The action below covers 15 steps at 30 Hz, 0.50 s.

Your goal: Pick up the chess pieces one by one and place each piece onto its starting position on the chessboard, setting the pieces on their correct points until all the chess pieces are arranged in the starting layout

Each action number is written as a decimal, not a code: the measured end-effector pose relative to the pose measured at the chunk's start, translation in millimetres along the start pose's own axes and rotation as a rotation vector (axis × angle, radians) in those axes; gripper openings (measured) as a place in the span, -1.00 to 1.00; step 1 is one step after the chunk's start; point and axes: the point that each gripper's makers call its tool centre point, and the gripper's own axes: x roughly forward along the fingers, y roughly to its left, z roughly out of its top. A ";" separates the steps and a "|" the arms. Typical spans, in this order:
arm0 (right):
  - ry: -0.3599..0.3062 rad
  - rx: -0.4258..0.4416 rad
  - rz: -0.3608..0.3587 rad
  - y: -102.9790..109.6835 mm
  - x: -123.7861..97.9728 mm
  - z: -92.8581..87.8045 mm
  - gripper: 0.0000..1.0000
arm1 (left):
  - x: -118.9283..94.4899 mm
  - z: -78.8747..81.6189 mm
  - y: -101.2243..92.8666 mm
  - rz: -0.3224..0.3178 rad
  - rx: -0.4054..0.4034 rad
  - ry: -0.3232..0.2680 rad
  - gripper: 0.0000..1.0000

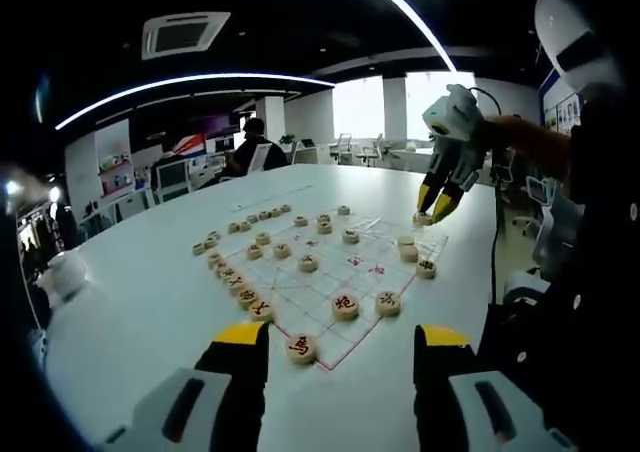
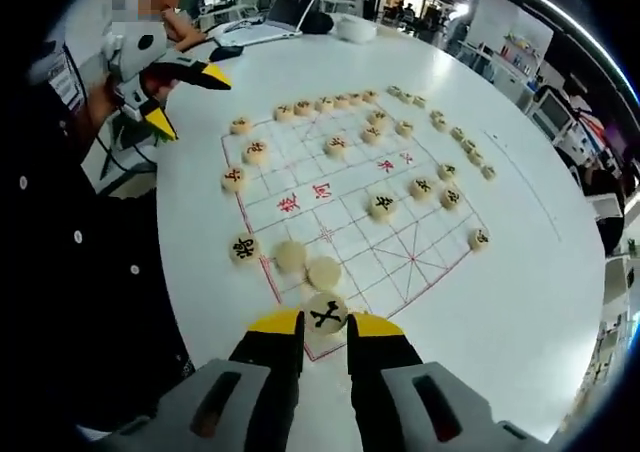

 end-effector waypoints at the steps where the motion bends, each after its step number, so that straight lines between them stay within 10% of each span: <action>1: -0.004 0.008 -0.009 -2.1 -3.4 -2.7 -0.63 | 0.1 1.2 0.8 0.001 0.001 -0.001 0.19; 15: -0.131 0.177 -0.120 -12.3 -48.1 -39.7 -0.63 | 2.2 9.4 5.9 0.008 0.006 0.009 0.19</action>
